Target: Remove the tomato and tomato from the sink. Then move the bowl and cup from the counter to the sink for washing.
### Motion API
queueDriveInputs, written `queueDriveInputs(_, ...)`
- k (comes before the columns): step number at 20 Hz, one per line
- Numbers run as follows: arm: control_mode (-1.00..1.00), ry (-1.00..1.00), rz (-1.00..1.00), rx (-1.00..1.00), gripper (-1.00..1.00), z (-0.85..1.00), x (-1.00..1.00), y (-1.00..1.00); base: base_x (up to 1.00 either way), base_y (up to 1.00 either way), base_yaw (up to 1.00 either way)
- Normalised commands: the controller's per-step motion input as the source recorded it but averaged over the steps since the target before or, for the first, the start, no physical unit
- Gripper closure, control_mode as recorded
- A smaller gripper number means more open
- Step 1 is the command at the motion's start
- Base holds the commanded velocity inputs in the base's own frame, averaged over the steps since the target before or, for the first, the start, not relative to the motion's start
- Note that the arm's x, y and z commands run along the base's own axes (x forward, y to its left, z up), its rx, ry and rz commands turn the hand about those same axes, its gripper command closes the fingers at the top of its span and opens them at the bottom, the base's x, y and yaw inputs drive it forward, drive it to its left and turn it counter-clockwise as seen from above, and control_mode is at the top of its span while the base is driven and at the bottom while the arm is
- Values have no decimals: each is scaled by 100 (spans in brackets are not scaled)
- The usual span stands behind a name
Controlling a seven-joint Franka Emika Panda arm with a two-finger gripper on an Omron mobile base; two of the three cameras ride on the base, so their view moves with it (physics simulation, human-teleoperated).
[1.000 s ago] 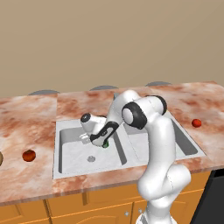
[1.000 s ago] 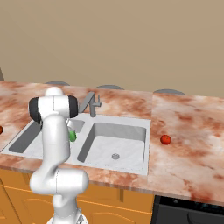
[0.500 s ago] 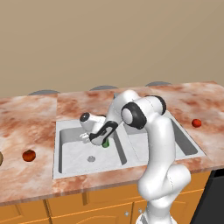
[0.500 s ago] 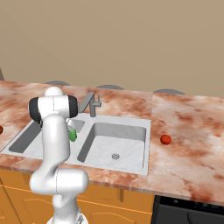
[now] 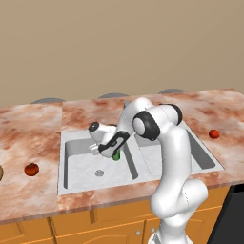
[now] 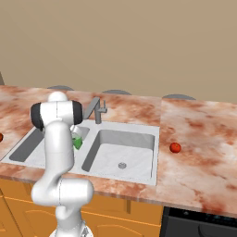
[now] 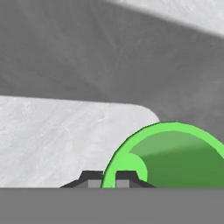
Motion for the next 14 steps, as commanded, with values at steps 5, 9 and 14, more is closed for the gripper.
queueDriveInputs(5, -100, 0, 0, -1, 100, 0, 9, -14, 0, 0, 0)
queueDriveInputs(9, -100, 0, 0, 0, 100, -1, 10, -14, 0, 0, 0)
queueDriveInputs(14, -100, 0, 0, 0, 100, -5, 5, -9, 0, 0, 0)
